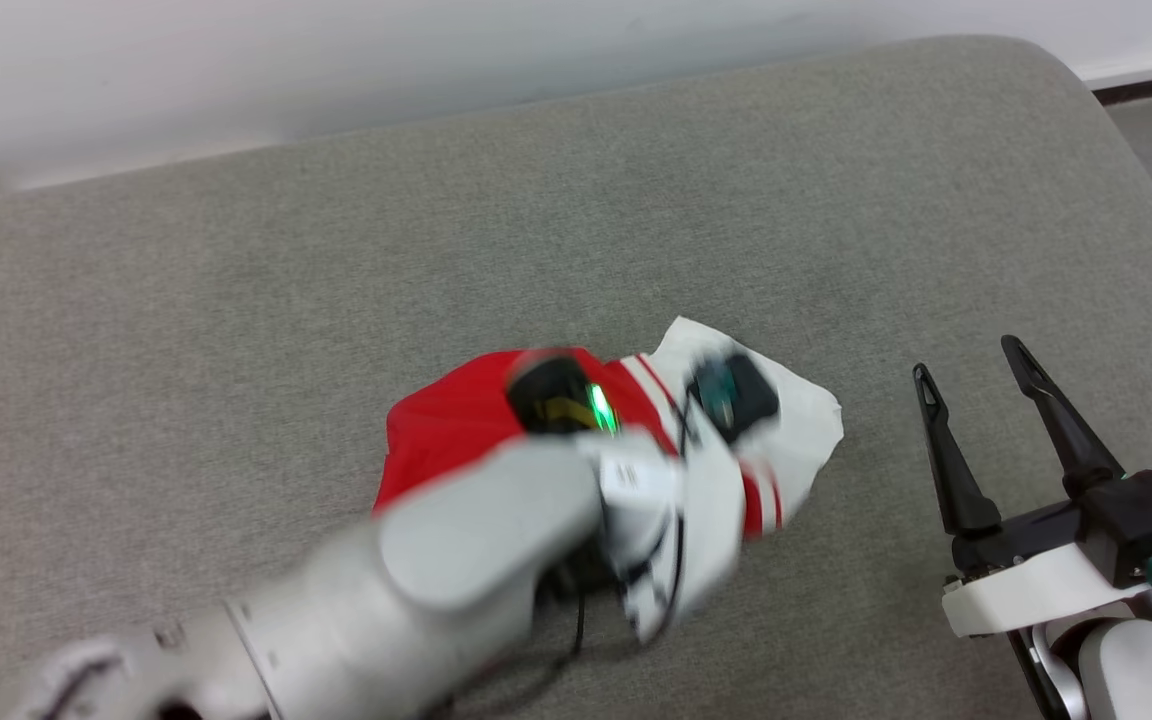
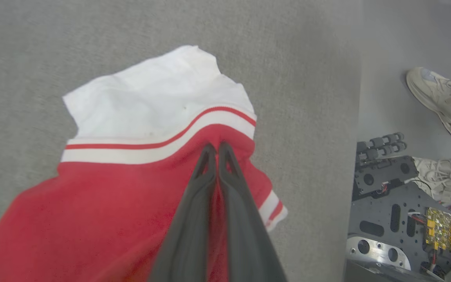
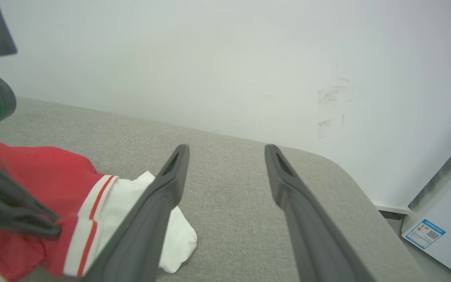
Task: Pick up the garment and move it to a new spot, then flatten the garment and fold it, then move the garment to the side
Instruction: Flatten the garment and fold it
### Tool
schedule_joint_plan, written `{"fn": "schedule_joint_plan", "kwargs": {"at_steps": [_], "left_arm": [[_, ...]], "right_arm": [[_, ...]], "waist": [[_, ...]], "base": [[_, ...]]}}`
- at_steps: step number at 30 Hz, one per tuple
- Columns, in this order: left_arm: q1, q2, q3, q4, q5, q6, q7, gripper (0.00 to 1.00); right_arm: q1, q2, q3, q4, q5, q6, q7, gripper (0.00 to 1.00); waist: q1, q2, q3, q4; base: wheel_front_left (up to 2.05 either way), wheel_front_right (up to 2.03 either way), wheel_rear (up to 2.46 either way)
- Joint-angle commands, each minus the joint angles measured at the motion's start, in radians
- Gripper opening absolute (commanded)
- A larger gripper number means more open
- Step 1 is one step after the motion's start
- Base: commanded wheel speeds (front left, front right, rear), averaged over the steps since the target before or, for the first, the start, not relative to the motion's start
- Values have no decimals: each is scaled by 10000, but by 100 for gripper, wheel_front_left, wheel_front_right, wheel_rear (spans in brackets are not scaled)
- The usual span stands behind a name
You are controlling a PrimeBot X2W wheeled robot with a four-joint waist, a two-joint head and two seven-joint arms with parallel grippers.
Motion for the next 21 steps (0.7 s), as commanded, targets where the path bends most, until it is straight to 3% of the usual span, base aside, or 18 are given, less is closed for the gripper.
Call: {"fn": "schedule_joint_plan", "kwargs": {"at_steps": [1, 7, 9, 10, 11, 15, 16, 17, 21], "left_arm": [[522, -107, -7, -108, 238, 0, 213, 0], [1981, -304, -2, -359, 967, 0, 1048, 0], [2040, -276, 5, -321, 1035, 0, 843, 0], [1931, -291, 4, -326, 1198, 0, 577, 85], [1829, -287, 1, -249, 1208, 0, 251, 100], [1275, -320, -5, -101, 1374, 0, -1393, 100], [1275, -320, -5, -101, 1374, 0, -1393, 100], [910, -210, 98, -70, 1175, -1, -2180, 100], [123, 347, 548, -145, 1006, 0, -3011, 100]], "right_arm": [[-37, 36, -9, -44, 31, -7, -22, 100], [-77, 93, -37, 34, 14, -7, -21, 100], [-25, 85, -70, 68, -6, -7, -20, 100], [19, 88, -90, 75, -19, -7, -21, 100], [70, 87, -108, 81, -32, -7, -21, 100], [280, 31, -204, 107, -72, -7, -21, 100], [280, 31, -204, 107, -72, -7, -21, 100], [406, 16, -248, 95, -76, -7, -21, 100], [637, 31, -303, 74, -88, -7, -21, 100]], "waist": [[0, 0, 55, -70], [0, 0, 61, -157], [0, 0, -3, -106], [0, 0, -51, -65], [0, 0, -107, -23], [0, 0, -405, 232], [0, 0, -405, 232], [0, 0, -559, 379], [0, 0, -815, 682]], "base": [[0, 0, 0], [0, 0, 0], [0, 0, 0], [0, 0, 0], [0, 0, 0], [0, 0, 0], [0, 0, 0], [0, 0, 0], [0, 0, 0]]}}
